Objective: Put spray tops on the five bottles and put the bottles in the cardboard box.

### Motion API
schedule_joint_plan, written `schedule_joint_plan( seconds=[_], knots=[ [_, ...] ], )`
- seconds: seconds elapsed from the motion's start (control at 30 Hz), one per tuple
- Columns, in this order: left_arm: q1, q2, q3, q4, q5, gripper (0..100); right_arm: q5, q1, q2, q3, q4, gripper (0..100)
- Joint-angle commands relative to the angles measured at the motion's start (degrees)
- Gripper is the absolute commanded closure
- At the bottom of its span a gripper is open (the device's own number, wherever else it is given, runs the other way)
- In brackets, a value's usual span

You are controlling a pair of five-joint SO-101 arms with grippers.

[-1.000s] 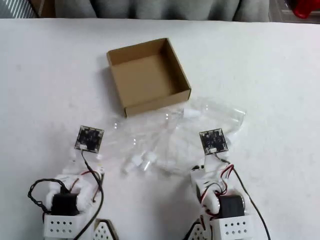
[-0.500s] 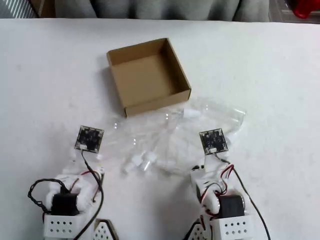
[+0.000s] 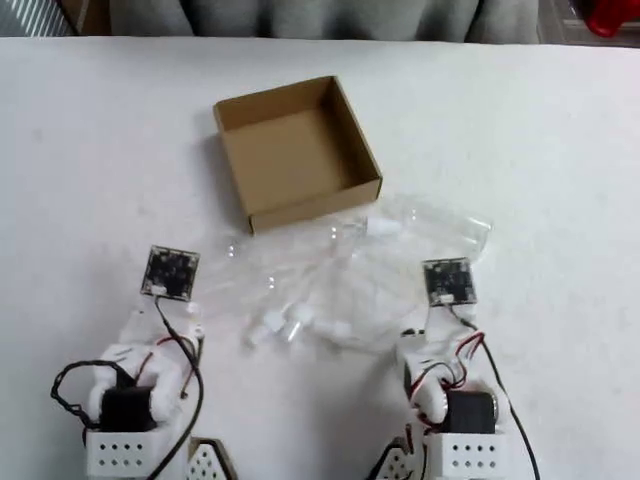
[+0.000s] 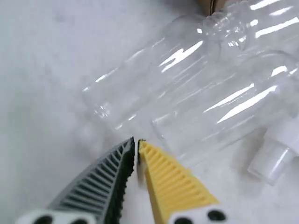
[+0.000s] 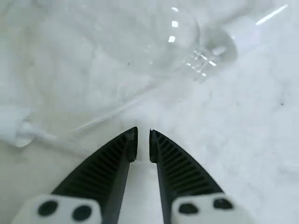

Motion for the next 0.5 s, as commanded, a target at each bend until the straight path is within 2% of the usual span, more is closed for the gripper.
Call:
schedule_joint_plan(
  seconds=[0.0,0.07,0.2,0.47],
  knots=[
    [-1.3,-0.7,-5.0,-2.6,-11.8,96,0.5,1.3,-0.5,-1.1,-0.5,97.7],
    [-1.3,-0.7,-4.7,-4.0,-18.2,93,0.5,1.3,-0.5,-1.1,-0.7,97.7],
    [-1.6,-0.6,-6.9,-3.8,-19.6,87,0.5,1.3,-0.4,0.4,-3.5,97.9],
    [-1.3,-0.4,-25.0,9.4,-22.8,91,0.5,1.3,-0.4,0.5,-3.6,98.1]
  ],
)
